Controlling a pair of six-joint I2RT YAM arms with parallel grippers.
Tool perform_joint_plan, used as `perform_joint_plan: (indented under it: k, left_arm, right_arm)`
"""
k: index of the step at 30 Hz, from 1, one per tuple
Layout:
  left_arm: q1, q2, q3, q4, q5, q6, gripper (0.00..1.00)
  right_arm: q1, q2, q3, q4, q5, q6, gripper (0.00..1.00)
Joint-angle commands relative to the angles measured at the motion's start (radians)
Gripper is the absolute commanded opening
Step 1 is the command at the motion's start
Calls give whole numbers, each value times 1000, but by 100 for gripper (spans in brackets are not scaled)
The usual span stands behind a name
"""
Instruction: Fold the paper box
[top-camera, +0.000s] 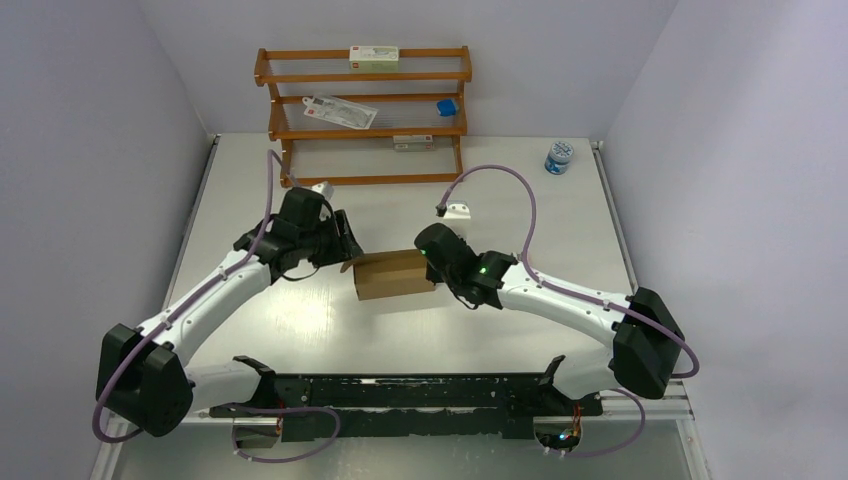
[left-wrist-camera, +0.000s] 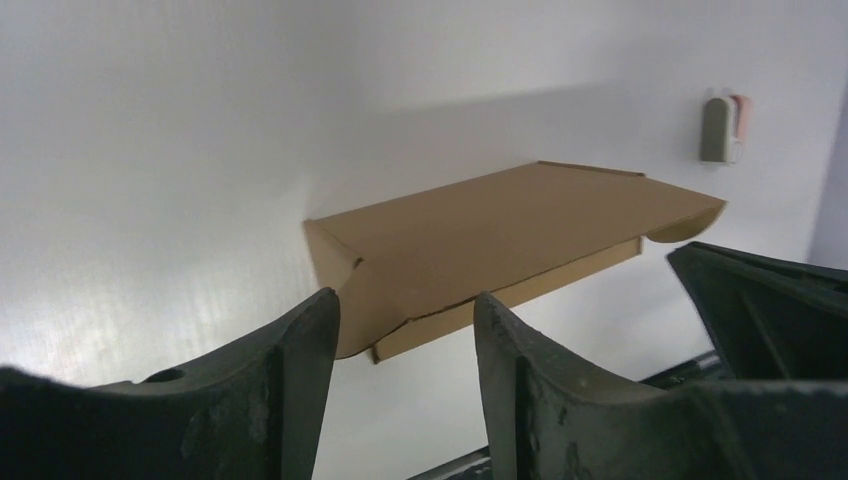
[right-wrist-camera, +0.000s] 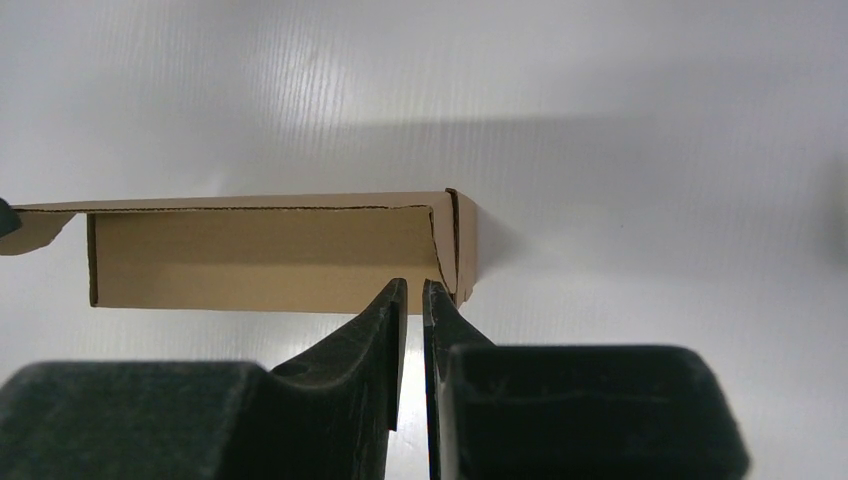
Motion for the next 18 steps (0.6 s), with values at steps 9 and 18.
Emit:
perform_joint_plan:
  k: [9,18]
  left_arm:
    - [5,-66,88,-200,-132,357,59]
    - [5,-15,71,-139,13,476,54]
  right_arm:
    - [-3,-7,-19,16,41,-15,16]
    - [-3,1,-10,16,32,-23,15]
